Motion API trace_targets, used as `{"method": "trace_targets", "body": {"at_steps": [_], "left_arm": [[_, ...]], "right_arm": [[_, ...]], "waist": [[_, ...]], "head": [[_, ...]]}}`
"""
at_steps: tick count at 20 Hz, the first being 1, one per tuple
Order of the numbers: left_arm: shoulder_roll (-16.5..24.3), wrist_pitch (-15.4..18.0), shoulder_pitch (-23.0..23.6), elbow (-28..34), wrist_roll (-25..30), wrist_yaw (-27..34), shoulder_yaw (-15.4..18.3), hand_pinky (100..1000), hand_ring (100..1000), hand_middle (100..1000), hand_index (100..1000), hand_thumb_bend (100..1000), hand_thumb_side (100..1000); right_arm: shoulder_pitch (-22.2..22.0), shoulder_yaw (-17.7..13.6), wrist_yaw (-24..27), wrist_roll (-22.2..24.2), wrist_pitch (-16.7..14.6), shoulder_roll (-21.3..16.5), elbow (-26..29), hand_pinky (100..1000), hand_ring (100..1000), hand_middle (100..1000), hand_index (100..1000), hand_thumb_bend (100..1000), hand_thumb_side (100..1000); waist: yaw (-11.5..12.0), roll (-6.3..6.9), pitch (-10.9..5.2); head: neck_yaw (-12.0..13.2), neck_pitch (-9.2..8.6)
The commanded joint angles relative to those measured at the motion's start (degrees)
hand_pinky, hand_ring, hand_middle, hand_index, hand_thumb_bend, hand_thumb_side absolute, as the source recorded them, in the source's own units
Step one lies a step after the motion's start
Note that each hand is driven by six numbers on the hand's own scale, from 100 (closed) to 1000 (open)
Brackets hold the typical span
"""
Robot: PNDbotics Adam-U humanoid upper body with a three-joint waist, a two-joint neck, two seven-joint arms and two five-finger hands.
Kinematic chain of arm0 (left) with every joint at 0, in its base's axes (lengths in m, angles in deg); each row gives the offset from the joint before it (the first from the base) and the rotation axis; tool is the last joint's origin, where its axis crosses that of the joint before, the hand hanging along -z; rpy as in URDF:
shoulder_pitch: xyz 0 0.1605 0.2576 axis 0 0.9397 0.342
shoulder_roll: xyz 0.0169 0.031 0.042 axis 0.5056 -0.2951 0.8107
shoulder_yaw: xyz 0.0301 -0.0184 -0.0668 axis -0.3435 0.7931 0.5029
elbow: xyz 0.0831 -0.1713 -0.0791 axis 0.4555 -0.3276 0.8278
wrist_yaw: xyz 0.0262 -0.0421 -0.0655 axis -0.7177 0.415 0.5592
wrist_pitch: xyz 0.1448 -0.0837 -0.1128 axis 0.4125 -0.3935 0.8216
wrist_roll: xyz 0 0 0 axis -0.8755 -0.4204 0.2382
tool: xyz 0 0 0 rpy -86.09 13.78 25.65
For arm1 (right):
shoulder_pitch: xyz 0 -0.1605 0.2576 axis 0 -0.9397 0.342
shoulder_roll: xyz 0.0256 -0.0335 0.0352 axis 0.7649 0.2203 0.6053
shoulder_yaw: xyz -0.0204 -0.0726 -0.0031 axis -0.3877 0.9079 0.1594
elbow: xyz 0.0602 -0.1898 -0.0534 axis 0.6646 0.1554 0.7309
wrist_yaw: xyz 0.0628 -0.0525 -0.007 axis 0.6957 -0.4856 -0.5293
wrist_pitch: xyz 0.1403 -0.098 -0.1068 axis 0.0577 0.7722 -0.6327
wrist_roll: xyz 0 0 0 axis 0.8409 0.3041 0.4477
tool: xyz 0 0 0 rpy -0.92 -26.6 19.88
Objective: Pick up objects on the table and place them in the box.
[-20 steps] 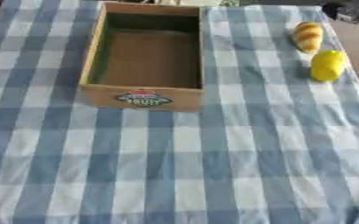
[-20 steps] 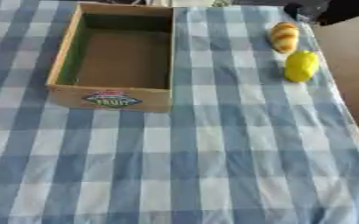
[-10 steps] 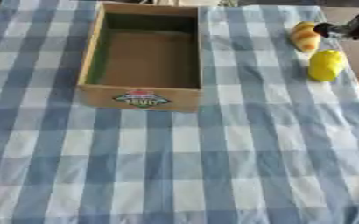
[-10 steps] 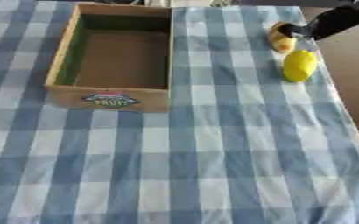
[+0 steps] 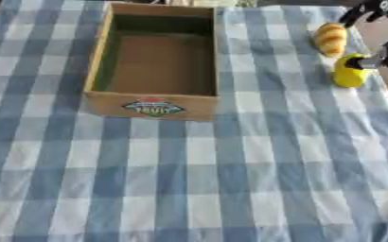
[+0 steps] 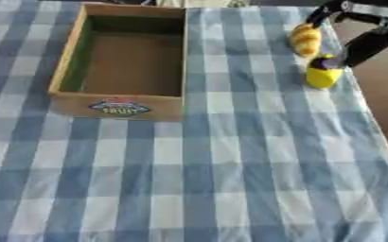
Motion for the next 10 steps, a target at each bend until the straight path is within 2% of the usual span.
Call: {"method": "trace_targets", "body": {"at_steps": [1,10], "left_arm": [[0.74,-0.03,-0.62,0.92,0.24,0.36,-0.05,727,720,654,712,100,474],[0.34,-0.1,-0.55,0.92,0.44,0.55,-0.24,727,720,656,711,100,481]], "right_arm": [[-0.06,-1.14,-0.99,-0.04,0.75,-2.72,0.53,880,946,768,893,412,324],[-2.25,-1.77,-3.66,-2.32,3.74,-2.46,-1.34,883,957,802,908,428,331]], "waist": [[-0.08,0.08,-1.1],[-0.03,0.22,-0.98]], "head": [[-0.14,-0.24],[-0.36,-0.23]]}}
